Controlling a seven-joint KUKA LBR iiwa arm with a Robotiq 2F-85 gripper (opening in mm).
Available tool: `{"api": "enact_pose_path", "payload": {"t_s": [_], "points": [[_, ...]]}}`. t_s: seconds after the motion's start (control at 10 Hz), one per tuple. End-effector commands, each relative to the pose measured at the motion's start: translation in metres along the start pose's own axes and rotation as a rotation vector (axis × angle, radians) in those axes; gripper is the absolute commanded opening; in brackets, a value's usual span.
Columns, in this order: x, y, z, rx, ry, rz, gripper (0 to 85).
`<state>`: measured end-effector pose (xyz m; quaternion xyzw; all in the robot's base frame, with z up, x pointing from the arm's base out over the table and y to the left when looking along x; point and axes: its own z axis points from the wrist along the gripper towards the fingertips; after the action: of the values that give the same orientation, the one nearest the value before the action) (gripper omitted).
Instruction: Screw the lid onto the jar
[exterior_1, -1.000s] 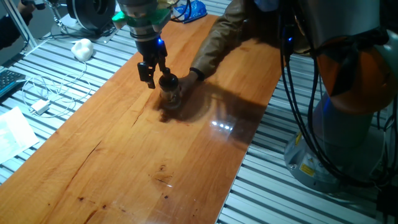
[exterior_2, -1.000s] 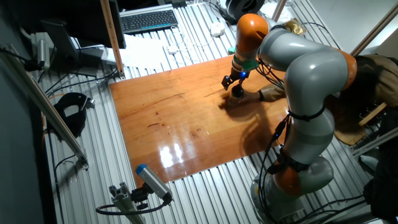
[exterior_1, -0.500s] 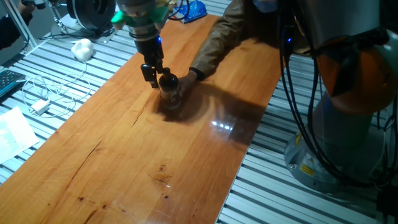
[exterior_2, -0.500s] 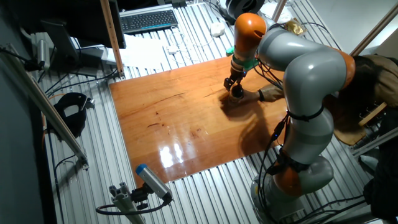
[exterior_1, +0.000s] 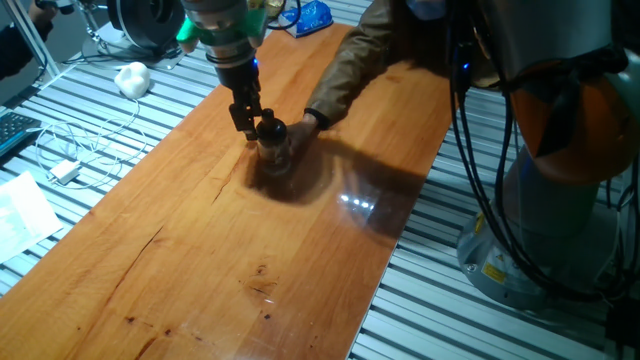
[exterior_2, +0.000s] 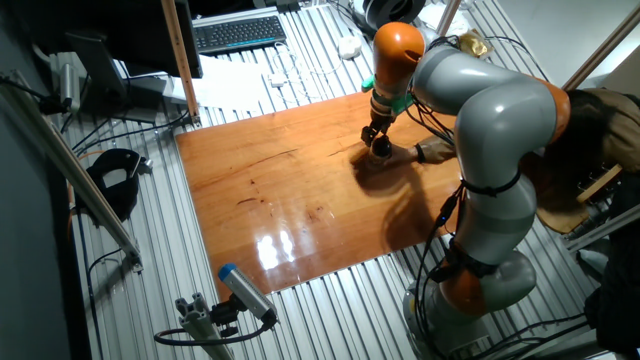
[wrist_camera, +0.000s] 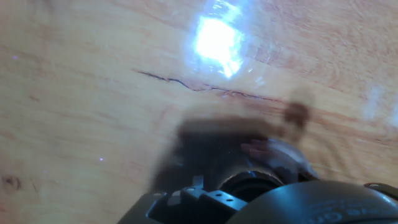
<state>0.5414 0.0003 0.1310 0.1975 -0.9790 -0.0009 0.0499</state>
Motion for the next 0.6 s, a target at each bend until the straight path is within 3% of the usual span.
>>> {"api": "enact_pose_path", "payload": {"t_s": [0.0,0.1,0.5], "points": [[0.005,-0.001,0.0,0.0,0.003,0.0,68.0],[0.011,-0.001,0.0,0.0,0.001,-0.002,68.0],[0.016,0.003,0.005,0.012,-0.011,-0.001,68.0]]}}
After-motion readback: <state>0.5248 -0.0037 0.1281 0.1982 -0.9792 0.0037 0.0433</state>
